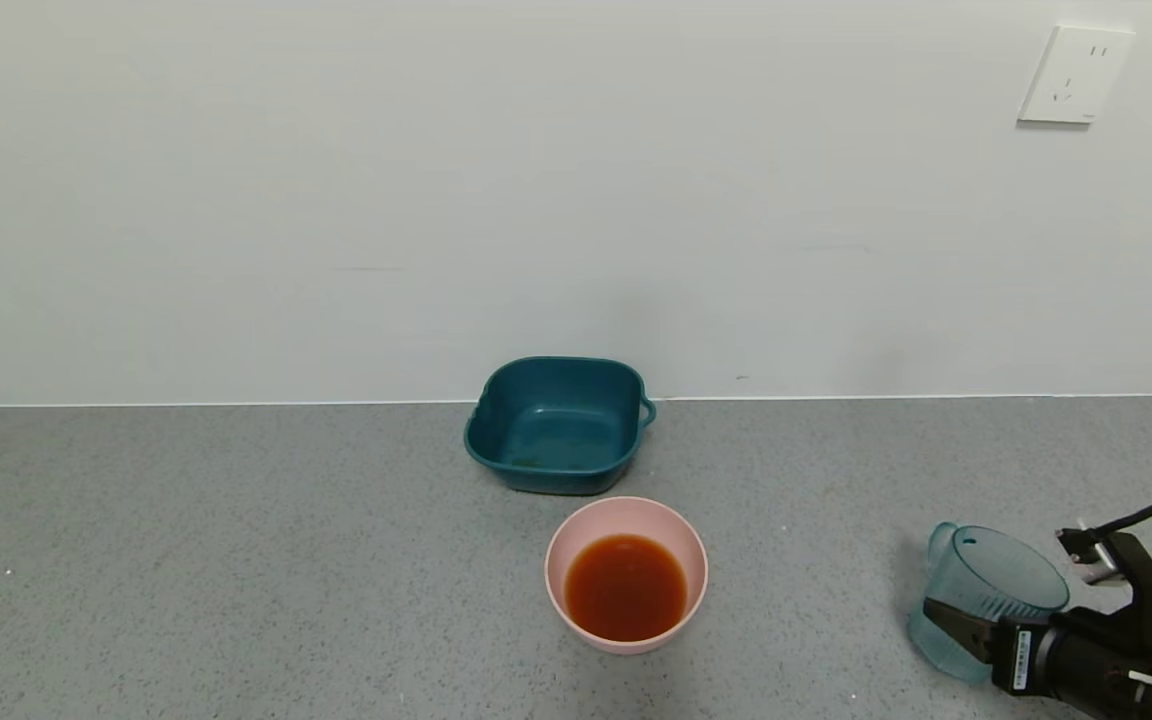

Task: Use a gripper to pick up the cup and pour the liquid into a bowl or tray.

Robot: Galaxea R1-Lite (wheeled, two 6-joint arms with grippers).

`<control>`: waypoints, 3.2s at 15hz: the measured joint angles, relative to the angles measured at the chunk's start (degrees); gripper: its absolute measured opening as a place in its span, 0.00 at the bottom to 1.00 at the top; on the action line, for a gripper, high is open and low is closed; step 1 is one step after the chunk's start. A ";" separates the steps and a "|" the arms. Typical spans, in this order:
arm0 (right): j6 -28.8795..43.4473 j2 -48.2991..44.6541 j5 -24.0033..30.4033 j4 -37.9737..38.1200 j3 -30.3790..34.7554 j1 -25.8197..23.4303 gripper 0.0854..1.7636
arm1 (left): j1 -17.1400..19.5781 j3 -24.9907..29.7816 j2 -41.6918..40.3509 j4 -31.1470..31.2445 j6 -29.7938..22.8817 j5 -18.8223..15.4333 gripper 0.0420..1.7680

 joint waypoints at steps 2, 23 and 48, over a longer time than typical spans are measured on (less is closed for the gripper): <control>-0.37 0.05 0.02 -0.11 0.28 0.00 0.79 | 0.00 0.00 0.00 0.00 0.00 0.00 0.97; -0.22 -12.15 2.29 1.57 3.86 0.56 0.95 | 0.00 0.00 0.00 0.00 0.00 0.00 0.97; -3.36 -57.86 8.07 39.12 -0.99 -2.93 0.96 | 0.00 0.00 0.00 0.00 0.00 0.00 0.97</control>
